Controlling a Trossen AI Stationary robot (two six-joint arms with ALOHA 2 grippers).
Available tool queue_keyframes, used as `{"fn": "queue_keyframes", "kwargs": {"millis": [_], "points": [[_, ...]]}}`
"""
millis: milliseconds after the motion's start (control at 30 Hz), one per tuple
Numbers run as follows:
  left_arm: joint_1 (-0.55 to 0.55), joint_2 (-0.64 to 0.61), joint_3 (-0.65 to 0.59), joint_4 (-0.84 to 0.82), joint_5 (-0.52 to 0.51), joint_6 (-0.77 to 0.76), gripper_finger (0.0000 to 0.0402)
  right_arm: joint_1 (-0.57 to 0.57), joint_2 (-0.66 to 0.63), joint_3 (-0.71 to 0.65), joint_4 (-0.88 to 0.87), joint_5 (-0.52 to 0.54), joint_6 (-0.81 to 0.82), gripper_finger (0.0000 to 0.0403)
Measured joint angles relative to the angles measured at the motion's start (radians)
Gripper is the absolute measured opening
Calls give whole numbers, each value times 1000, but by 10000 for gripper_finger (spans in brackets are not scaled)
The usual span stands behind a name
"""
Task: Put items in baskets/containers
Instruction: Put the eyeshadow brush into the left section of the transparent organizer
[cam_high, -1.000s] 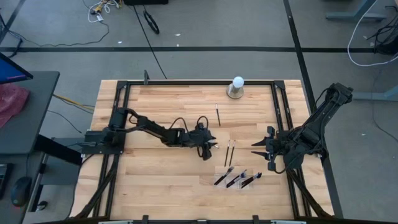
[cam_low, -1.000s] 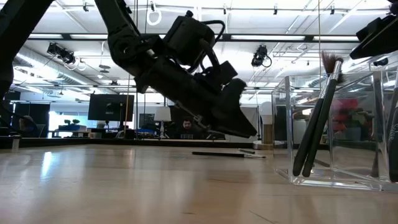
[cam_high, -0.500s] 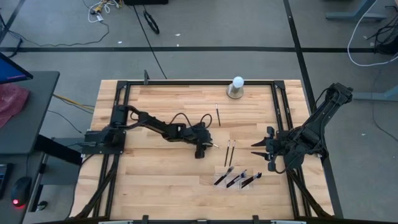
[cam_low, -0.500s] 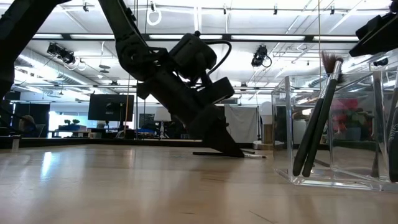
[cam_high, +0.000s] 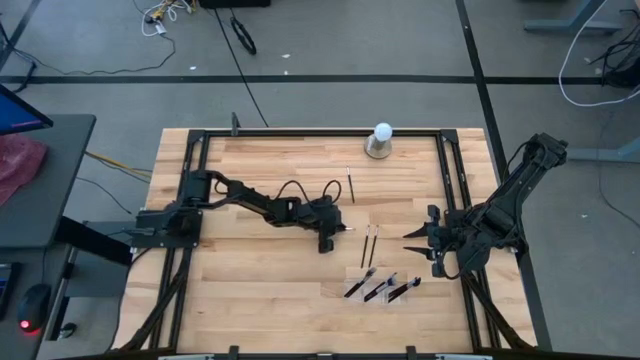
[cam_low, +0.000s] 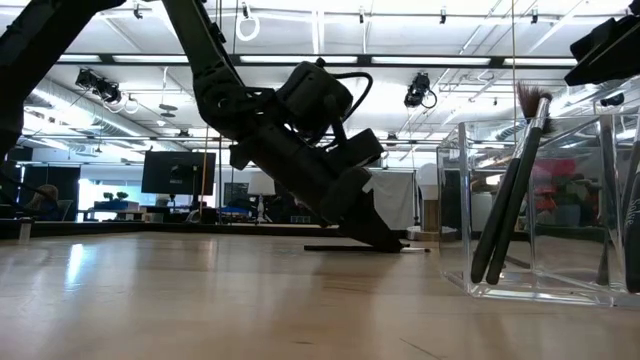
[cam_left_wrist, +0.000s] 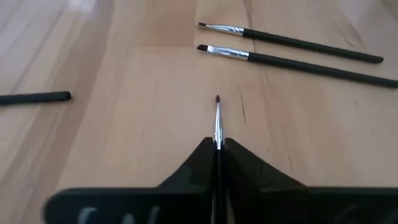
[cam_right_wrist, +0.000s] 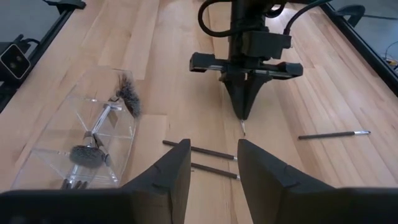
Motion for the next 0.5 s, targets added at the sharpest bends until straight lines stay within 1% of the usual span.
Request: {"fn": "queue_keyframes", "kwargs": {"millis": [67,167,233,333,500], "points": [[0,0,0,1,1,-16,14,0,0,0,0,0,0,134],[0,0,-1,3,-7,-44,15,0,0,0,0,0,0,134],[-2,0,-2,8,-30,-57,16,0,0,0,-1,0,0,134],[-3,-2,-7,28,-42,-63,11,0,0,0,-2,0,0,134],[-5,2,-11,116,-61,-62,11,0,0,0,-3,0,1,134]]}}
